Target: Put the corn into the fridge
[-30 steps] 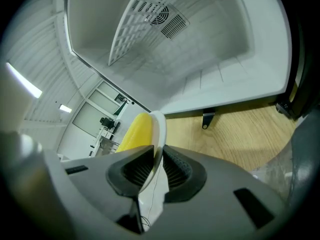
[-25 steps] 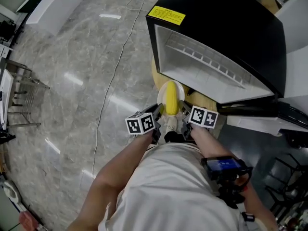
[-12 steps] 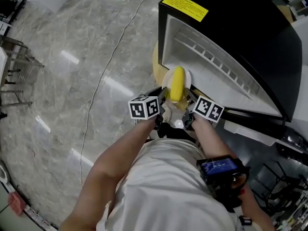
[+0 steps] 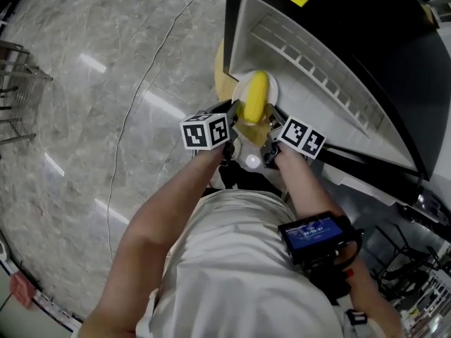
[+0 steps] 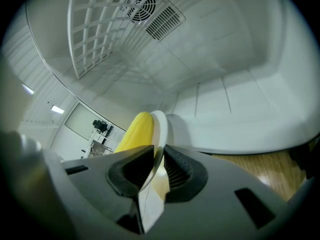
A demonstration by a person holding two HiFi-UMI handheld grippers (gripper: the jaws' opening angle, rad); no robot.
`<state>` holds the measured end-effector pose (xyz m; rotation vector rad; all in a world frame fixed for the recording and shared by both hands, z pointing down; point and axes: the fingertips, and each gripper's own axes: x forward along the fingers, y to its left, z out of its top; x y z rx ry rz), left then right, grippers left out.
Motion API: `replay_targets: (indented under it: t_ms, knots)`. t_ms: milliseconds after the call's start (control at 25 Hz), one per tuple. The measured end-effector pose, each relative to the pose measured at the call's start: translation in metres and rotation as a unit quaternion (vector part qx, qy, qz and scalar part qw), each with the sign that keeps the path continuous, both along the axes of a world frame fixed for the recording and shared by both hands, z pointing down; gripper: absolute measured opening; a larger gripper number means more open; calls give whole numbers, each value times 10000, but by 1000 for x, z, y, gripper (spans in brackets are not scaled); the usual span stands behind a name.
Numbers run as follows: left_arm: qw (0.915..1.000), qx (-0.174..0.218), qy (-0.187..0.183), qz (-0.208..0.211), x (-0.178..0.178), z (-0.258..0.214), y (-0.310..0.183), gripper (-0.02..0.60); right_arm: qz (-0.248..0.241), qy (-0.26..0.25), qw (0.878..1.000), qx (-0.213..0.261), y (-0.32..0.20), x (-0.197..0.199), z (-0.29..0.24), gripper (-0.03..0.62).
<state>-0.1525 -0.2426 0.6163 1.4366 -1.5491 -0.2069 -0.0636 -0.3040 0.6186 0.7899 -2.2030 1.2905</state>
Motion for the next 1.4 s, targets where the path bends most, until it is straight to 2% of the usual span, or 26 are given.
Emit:
replay_targets:
  t_ms: [160,600,1040,1400]
  knots:
    - [9999,70,-92,-98,-14,-3,-10,64,-32,-39,10000,26,-9,-15,2,55]
    - [9992,-23,-167,-354,-14,3,-29,64,-109,-2,9998,180,-30,-17,0,55]
    - [9991,-34,-225,-366,-17,5,-54,64,68,144,9997,204,-52,-17,4,55]
    - [9983,-99,-491,-291,-24,11,-78,64,210,411,9980,436,-73,-22,8,55]
